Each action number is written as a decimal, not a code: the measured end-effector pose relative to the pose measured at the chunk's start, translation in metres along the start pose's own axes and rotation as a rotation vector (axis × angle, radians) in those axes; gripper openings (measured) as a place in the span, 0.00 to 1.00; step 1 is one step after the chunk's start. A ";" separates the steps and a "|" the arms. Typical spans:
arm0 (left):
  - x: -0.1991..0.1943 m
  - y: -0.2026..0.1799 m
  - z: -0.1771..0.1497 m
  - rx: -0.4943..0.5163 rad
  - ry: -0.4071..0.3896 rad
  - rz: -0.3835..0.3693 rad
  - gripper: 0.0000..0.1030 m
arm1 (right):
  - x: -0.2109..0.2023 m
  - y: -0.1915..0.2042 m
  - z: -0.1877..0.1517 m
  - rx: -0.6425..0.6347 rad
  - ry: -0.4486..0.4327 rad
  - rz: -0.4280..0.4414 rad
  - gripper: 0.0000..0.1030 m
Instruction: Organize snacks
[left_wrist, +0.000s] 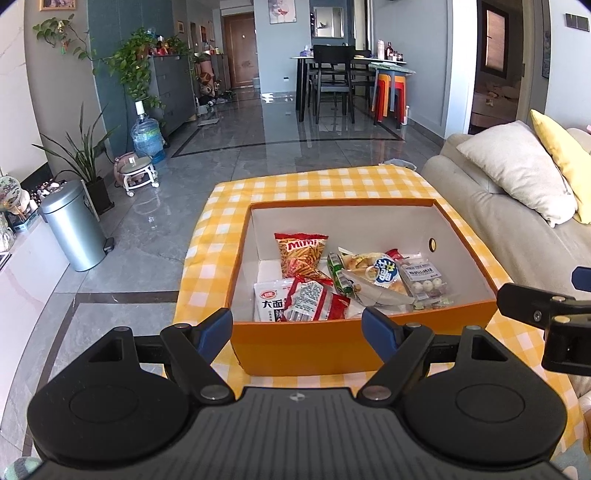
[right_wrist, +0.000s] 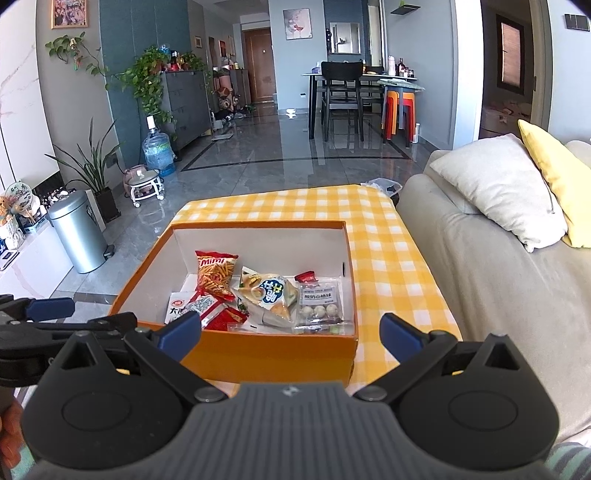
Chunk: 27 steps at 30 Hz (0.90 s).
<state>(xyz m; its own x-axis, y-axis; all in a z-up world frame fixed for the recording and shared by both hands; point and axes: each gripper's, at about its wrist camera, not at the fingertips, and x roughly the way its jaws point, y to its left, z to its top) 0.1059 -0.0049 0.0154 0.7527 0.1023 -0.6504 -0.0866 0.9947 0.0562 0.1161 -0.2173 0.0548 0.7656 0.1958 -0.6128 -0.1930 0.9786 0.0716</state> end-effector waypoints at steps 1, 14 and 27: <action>0.000 0.000 0.000 0.001 0.000 0.001 0.90 | 0.000 0.000 0.000 -0.001 -0.001 0.000 0.96; -0.007 0.005 0.004 -0.034 -0.012 0.011 0.90 | -0.001 -0.001 0.001 0.008 -0.005 -0.003 0.96; -0.009 0.002 0.006 -0.022 -0.019 0.016 0.90 | -0.003 -0.002 0.001 0.013 -0.012 -0.005 0.96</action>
<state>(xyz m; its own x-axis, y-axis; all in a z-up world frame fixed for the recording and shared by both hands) 0.1031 -0.0033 0.0261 0.7632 0.1187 -0.6352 -0.1129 0.9924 0.0497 0.1150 -0.2201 0.0569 0.7740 0.1921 -0.6033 -0.1813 0.9802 0.0795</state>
